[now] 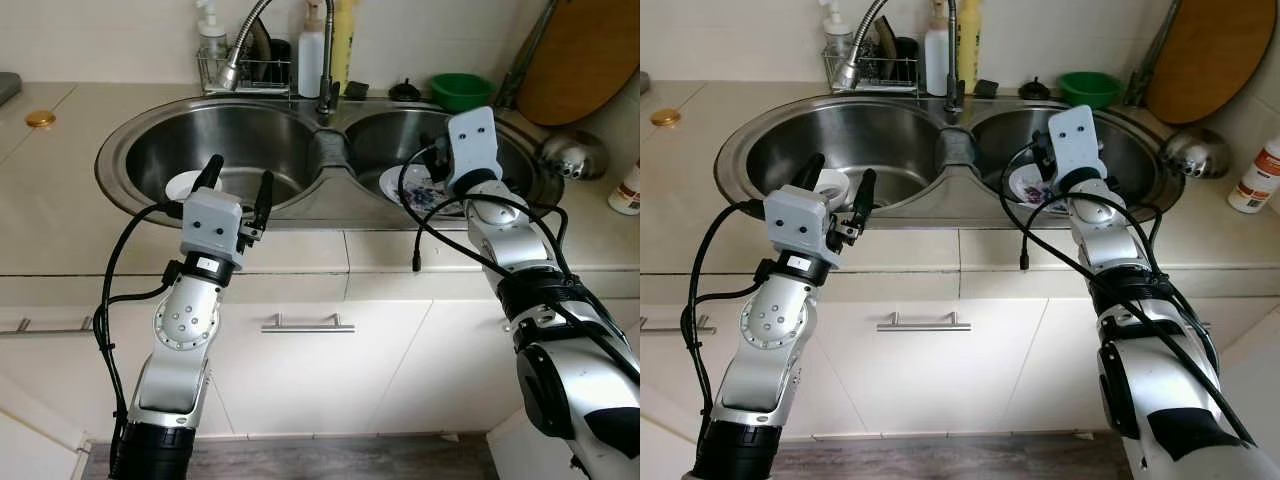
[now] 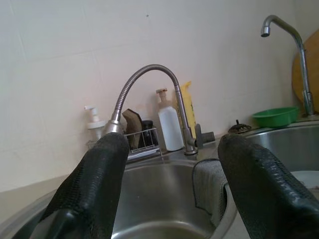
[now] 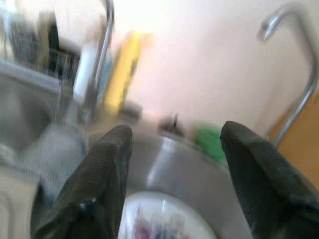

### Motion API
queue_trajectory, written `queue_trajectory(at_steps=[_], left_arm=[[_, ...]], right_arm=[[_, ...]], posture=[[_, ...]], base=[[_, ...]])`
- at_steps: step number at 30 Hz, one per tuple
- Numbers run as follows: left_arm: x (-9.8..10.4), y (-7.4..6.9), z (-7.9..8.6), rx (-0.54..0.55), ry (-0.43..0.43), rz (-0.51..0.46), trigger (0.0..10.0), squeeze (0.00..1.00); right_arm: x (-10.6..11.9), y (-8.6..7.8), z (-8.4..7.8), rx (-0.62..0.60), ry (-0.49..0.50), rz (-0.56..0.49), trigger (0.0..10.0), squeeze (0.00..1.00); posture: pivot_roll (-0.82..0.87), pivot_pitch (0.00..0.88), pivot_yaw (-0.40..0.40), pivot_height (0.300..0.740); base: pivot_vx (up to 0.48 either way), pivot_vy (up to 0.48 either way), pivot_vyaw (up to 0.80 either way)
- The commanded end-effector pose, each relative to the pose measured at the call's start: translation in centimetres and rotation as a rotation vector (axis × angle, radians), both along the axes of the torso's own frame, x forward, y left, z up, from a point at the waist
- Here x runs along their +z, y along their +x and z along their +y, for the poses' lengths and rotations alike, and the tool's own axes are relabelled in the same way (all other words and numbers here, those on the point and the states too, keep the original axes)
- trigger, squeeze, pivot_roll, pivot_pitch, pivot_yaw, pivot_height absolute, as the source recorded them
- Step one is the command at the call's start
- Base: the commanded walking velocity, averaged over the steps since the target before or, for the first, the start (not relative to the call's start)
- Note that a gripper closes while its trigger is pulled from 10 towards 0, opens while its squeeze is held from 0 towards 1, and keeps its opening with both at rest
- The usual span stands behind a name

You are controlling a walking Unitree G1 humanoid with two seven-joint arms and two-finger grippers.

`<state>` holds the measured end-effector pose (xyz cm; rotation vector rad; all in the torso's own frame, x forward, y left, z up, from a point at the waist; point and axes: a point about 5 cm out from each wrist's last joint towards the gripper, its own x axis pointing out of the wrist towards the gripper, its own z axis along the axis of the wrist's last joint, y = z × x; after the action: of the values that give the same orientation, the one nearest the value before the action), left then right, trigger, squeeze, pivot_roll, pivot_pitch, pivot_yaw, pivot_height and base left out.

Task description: Kitchen organization

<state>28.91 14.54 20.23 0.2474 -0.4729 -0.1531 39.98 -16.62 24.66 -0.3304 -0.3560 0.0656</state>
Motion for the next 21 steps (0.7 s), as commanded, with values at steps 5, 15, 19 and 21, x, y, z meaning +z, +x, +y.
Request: queue_trajectory(at_steps=[5, 15, 19, 21], left_arm=[[0.2, -0.3, 0.1, -0.002, -0.018, 0.009, 10.0, 0.0], [-0.3, -1.2, 0.2, -0.015, -0.015, 0.041, 10.0, 0.0], [0.1, -1.3, -0.2, -0.029, -0.017, 0.036, 10.0, 0.0], [0.2, -1.3, -0.3, -0.036, -0.016, 0.031, 10.0, 0.0]], right_arm=[[0.7, -2.6, -0.2, 0.01, 0.079, -0.141, 10.0, 1.0], [-2.3, -9.1, -0.9, -0.061, 0.077, -0.157, 10.0, 0.0], [-3.2, -10.4, -1.1, -0.096, 0.083, -0.118, 10.0, 0.0], [-3.3, -10.6, -0.9, -0.092, 0.075, -0.118, 10.0, 0.0]], posture=[[0.04, 0.0, -0.047, 0.74], [0.02, 0.0, -0.039, 0.74], [0.02, 0.0, -0.034, 0.74], [0.02, 0.0, -0.033, 0.74]], base=[[0.0, 0.0, 0.0], [0.0, 0.172, 0.0], [0.0, 0.476, 0.0], [0.0, 0.48, 0.0]])
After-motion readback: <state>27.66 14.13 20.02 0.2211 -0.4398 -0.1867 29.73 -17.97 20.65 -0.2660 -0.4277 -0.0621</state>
